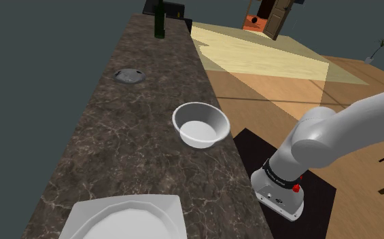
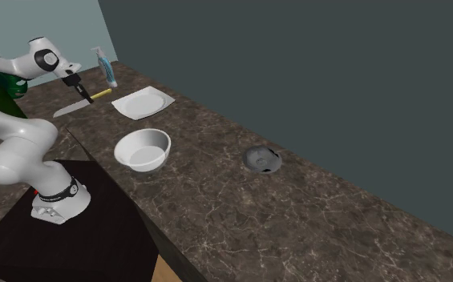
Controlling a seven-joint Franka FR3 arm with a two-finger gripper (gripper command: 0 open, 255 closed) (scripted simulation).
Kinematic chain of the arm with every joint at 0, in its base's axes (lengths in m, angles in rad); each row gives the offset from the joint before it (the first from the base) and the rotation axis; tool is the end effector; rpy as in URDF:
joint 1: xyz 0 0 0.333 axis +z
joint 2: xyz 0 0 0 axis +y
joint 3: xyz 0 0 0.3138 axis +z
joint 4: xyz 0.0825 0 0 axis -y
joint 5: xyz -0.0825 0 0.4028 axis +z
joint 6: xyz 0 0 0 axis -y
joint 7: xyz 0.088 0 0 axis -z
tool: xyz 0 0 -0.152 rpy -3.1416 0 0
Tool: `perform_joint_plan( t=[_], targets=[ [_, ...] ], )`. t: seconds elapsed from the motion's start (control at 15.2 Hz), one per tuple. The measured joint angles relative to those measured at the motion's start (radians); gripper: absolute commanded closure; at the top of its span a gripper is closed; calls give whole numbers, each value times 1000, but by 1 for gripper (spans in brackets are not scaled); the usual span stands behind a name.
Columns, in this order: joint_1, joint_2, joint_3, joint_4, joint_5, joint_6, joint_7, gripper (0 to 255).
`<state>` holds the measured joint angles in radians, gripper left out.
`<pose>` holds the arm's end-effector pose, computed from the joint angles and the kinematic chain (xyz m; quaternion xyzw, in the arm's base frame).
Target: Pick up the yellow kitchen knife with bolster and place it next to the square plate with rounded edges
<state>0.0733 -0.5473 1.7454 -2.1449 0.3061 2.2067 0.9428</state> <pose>-0.1524 0.5426 0.2889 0.9273 0.3445 0.1448 0.0216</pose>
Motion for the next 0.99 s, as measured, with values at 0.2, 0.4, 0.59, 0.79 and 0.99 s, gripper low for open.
perform_joint_plan(
  t=[0.2,0.4,0.59,0.79,0.99],
  targets=[
    [-23,-10,30,-7,14,21,-2,255],
    [-29,-13,37,-6,17,24,-3,255],
    [-30,-13,38,-6,17,24,-3,0],
    [-30,-13,38,-6,17,24,-3,0],
    [-30,-13,38,-6,17,24,-3,0]
  ],
)
